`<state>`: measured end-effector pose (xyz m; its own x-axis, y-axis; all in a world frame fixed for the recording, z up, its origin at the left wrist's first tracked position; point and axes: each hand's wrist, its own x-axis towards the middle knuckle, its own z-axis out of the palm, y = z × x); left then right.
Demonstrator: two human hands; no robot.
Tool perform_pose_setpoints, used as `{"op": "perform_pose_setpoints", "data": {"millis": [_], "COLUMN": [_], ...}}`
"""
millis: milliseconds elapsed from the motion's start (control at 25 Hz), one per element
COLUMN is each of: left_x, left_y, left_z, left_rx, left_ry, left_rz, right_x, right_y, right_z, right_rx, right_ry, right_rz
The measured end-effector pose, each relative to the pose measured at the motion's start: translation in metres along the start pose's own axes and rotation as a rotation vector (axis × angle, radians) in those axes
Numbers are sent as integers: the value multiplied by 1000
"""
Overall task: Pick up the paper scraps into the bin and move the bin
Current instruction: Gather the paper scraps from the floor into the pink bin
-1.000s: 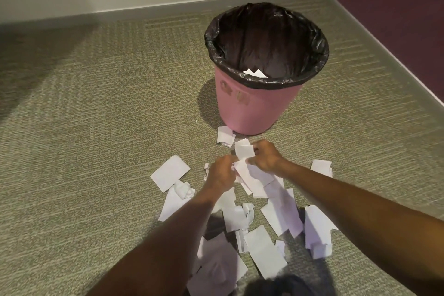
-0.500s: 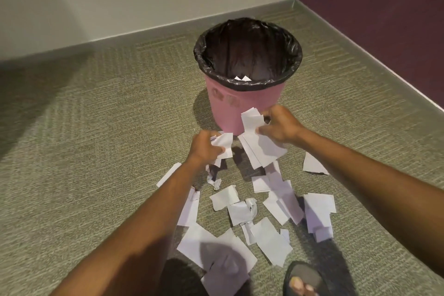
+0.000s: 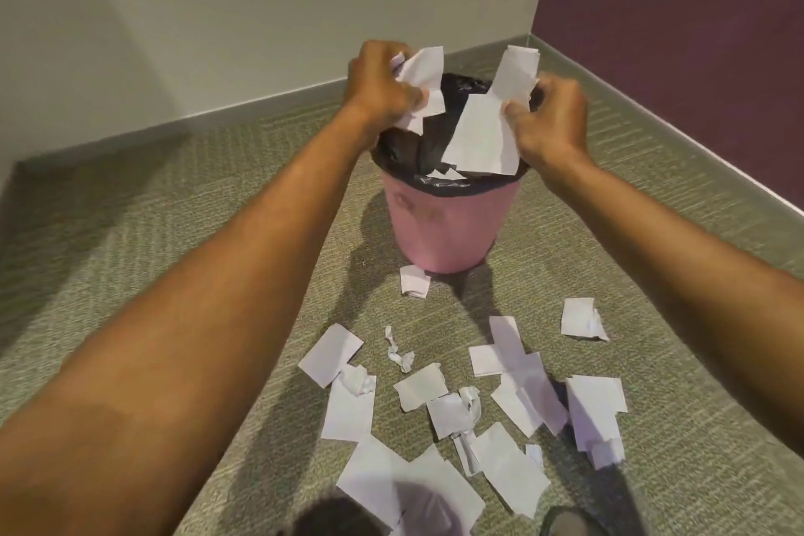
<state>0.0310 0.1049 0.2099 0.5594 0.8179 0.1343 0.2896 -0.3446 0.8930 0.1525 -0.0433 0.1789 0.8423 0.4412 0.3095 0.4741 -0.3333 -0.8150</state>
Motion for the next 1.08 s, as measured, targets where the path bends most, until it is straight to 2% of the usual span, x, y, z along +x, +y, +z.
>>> {"op": "perform_pose_setpoints", "data": {"millis": [80,160,240,320,400,480,560,640,720,840,920,1080], "left_x": [20,27,24,18,6,-13,-37,-68,-102,-137,-142,-133], "left_y": [-1,-6,-11,-16,-23,-37,-60,-99,-145,-205,-229,-239], "left_z": [16,33,45,49,40,27,16,17,32,60,76,99], "left_rx": [106,240,335,408,468,410,224,141,267,576,732,876], "left_ry": [-6,-77,-167,-157,30,298,502,562,392,-170,-445,-606], "left_rz": [-34,-41,-13,63,177,191,65,-108,-186,-153,-81,18], "right_x": [9,15,18,15,7,-8,-28,-51,-72,-100,-120,-145], "right_y": [-1,-3,-1,4,7,10,10,16,35,92,133,180], "right_z": [10,19,25,26,19,5,-11,-23,-22,-3,7,13], "right_rx": [-45,-105,-172,-196,-185,-95,21,52,-16,-380,-671,-1002], "right_ry": [-4,-97,-156,-146,-99,-113,-264,-561,-897,-1245,-1358,-1377], "right_rz": [32,53,58,16,-64,-136,-198,-180,-63,4,-31,-151]}}
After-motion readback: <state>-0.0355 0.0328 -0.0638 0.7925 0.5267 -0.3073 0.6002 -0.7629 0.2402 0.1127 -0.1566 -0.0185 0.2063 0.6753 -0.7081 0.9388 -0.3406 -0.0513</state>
